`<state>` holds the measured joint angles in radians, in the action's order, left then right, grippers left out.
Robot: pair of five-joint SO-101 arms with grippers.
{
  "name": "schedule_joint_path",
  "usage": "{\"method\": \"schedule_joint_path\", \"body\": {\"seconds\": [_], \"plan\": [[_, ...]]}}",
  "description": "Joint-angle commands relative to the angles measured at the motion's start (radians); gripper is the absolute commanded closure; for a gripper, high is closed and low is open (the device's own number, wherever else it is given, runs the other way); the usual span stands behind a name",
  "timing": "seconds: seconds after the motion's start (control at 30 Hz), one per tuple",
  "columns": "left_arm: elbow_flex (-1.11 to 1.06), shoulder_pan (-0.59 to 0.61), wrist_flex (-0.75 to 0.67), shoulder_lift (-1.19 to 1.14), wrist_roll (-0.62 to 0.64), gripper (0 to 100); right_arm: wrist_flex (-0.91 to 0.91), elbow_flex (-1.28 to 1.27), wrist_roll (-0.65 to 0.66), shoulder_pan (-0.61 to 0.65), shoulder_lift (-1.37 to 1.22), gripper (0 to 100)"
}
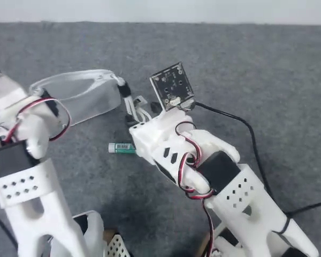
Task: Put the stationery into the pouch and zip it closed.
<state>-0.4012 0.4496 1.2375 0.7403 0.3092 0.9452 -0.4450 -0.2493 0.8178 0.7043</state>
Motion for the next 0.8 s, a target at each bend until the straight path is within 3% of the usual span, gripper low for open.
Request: {"method": "schedule_joint_path", "body": {"seconds": [0.0, 0.27, 0.5, 0.77], "plan": [[0.024, 0.069, -0.018, 0.006, 0.002, 99, -0.013, -0.026, 0.008, -0.039, 0.042, 79.0], [0.054, 0.204, -0.017, 0.006, 0.044, 99, -0.205, -0.226, 0.074, -0.036, -0.048, 79.0], [0.062, 0.256, -0.017, 0.006, 0.044, 99, -0.211, -0.127, 0.092, 0.022, -0.380, 78.6], [0.061, 0.256, -0.017, 0.005, 0.044, 99, -0.211, 0.012, 0.247, 0.028, -0.642, 78.6]]}}
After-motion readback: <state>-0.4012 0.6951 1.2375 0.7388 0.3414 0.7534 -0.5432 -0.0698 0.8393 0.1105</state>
